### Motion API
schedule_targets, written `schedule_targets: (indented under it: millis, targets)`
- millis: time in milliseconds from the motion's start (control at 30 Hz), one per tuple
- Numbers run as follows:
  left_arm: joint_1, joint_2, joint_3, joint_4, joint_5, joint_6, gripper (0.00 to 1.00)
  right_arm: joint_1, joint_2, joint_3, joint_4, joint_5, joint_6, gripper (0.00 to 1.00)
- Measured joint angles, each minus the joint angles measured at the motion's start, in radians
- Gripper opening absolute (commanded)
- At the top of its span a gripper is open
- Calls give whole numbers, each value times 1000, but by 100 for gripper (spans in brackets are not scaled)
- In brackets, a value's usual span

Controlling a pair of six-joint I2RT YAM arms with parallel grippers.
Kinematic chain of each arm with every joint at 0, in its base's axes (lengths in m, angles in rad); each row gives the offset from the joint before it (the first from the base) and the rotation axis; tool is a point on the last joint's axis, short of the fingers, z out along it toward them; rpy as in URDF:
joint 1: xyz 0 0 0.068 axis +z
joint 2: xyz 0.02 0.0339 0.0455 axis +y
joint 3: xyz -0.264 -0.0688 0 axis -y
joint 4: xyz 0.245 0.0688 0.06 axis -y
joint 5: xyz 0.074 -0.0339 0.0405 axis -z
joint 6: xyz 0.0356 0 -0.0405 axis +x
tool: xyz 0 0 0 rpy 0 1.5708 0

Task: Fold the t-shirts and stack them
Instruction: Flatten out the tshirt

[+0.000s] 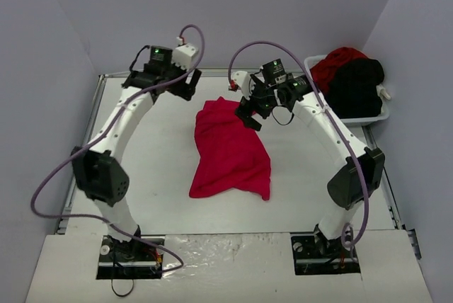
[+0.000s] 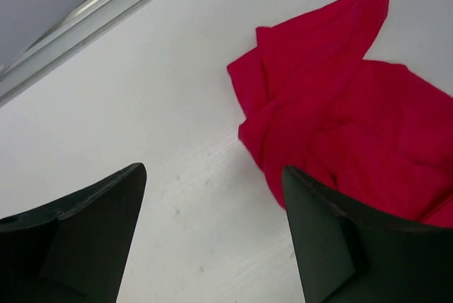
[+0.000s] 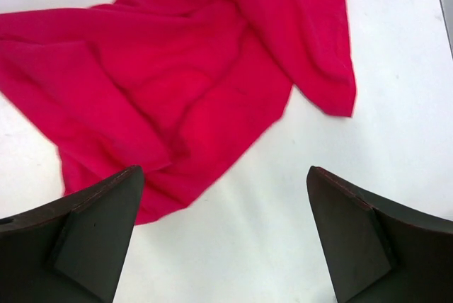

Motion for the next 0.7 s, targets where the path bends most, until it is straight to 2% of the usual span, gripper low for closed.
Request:
schedule_targets:
  millis: [167,267,467,700]
  targets:
    - [51,-326,-405,51,54,16,77,-77,117,55,16,-4,-8,95]
    - [39,-435,-569,37,134,47,77,-111,259,152,24,-14,0,95]
    - [-24,-494,-720,14,267,94,77,-173,491,332,34,-27,32,96]
    - [-131,-501,-771,13,333,124,77,-187,658,525,43,-20,70,96]
